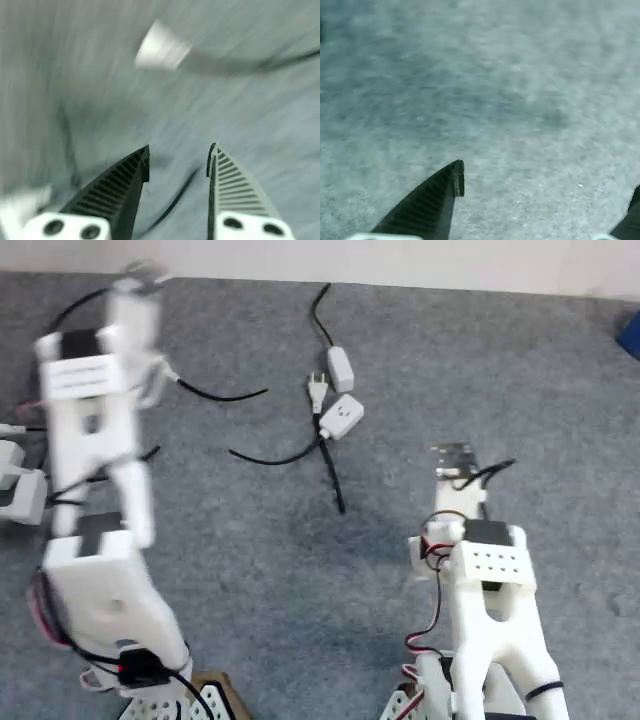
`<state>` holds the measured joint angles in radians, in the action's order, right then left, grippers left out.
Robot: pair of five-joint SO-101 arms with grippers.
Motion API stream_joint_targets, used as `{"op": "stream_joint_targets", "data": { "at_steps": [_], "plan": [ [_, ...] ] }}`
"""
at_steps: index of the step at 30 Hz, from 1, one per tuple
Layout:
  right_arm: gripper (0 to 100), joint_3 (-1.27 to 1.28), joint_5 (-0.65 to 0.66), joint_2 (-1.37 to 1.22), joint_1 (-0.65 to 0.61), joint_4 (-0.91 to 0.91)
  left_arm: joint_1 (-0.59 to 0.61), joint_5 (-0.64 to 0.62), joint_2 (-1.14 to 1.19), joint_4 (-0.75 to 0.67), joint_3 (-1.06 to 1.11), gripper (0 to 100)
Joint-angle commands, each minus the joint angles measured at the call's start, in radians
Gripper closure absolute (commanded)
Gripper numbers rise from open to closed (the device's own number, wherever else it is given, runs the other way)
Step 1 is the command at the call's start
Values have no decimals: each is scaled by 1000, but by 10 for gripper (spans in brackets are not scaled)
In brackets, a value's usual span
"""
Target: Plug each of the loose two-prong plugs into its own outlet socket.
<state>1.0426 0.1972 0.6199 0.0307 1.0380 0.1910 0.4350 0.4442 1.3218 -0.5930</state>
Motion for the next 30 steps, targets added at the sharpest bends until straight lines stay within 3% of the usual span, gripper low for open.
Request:
{"op": "stream_joint_targets", "data": {
  "at_steps": [1, 7, 14, 22, 30],
  "plan": [
    [523, -51, -6, 10, 74, -28, -223, -17, 33, -46, -113, 800],
    [523, -50, -6, 10, 81, -30, -407, -12, 271, -155, -248, 798],
    [523, -5, -6, 10, 16, -84, -521, 18, 547, -109, -595, 796],
    [523, 8, -8, 10, 10, -105, -553, 14, 783, -103, -799, 800],
    [523, 33, -63, 10, 5, -142, -549, 12, 842, -63, -825, 800]
  ]
}}
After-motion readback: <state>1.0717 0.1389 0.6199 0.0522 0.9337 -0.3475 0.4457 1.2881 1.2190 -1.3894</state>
